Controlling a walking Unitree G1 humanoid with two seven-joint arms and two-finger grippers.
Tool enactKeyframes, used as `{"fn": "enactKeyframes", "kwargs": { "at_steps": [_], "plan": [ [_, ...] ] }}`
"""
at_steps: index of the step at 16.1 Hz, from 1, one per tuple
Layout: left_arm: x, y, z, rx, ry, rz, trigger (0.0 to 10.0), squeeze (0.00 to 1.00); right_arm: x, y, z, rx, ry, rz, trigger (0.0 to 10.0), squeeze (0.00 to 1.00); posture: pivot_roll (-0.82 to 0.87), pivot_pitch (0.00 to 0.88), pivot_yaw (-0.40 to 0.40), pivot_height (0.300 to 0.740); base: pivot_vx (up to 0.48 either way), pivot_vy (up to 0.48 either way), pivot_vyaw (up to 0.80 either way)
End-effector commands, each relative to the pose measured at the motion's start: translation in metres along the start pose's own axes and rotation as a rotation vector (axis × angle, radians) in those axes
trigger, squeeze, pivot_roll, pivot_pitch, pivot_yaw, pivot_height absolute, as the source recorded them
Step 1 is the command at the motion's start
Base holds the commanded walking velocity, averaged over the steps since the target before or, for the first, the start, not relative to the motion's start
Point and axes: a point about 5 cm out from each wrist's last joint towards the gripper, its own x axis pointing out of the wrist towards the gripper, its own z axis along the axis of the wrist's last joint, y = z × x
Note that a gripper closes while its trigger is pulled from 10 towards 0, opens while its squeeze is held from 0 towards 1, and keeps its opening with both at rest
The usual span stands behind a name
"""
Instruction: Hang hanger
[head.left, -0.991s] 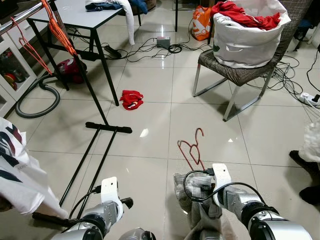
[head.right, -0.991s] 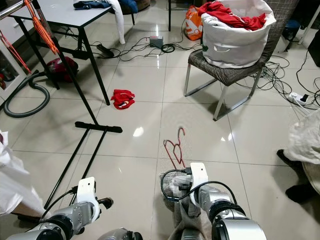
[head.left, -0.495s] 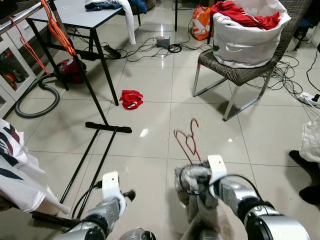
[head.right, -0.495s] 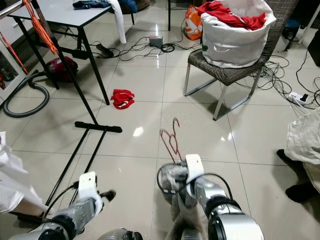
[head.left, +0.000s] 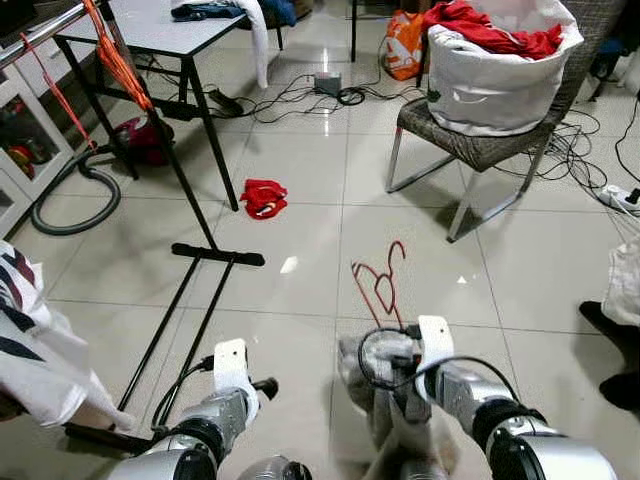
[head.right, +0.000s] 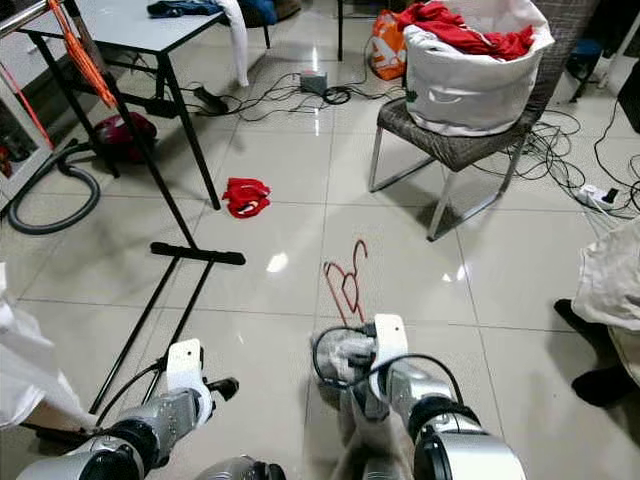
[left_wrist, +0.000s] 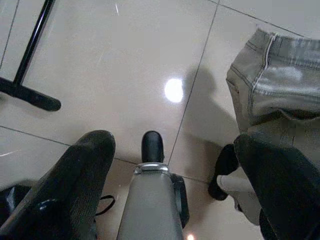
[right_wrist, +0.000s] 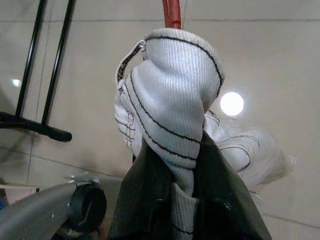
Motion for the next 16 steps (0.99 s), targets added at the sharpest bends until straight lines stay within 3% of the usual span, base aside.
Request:
{"fn": "enactKeyframes", "kwargs": {
  "at_steps": [1,5,8,12,14,16],
  "plan": [
    [0.0,0.003,-0.003,0.009,0.009,0.009,10.0,0.0,0.0,0.002,0.003,0.01,-0.009,0.0,10.0,0.0,-0.14,0.0,0.085,0.74,0.0,0.0,0.0],
    [0.0,0.006,-0.003,0.044,0.004,0.01,10.0,0.0,0.0,0.0,0.002,0.0,0.006,-0.003,10.0,0.0,-0.13,0.0,0.079,0.74,0.0,0.0,0.0],
    [-0.001,0.014,-0.029,0.173,0.083,0.025,10.0,0.0,0.0,0.0,-0.017,0.05,0.117,-0.008,10.0,0.0,-0.13,0.0,0.084,0.74,0.0,0.0,0.0],
    [-0.001,0.019,-0.042,0.185,0.112,0.031,10.0,0.0,-0.001,-0.003,-0.021,0.008,0.128,-0.021,10.0,0.0,-0.13,0.0,0.087,0.74,0.0,0.0,0.0],
    [-0.001,0.016,-0.037,0.153,0.092,0.018,10.0,0.0,-0.001,-0.005,-0.02,0.008,0.111,-0.037,10.0,0.0,-0.13,0.0,0.089,0.74,0.0,0.0,0.0],
    [0.0,0.009,-0.019,0.14,0.014,-0.008,10.0,0.0,-0.002,-0.006,0.004,-0.116,0.004,-0.048,10.0,0.0,-0.14,0.0,0.091,0.74,0.0,0.0,0.0]
  ]
}}
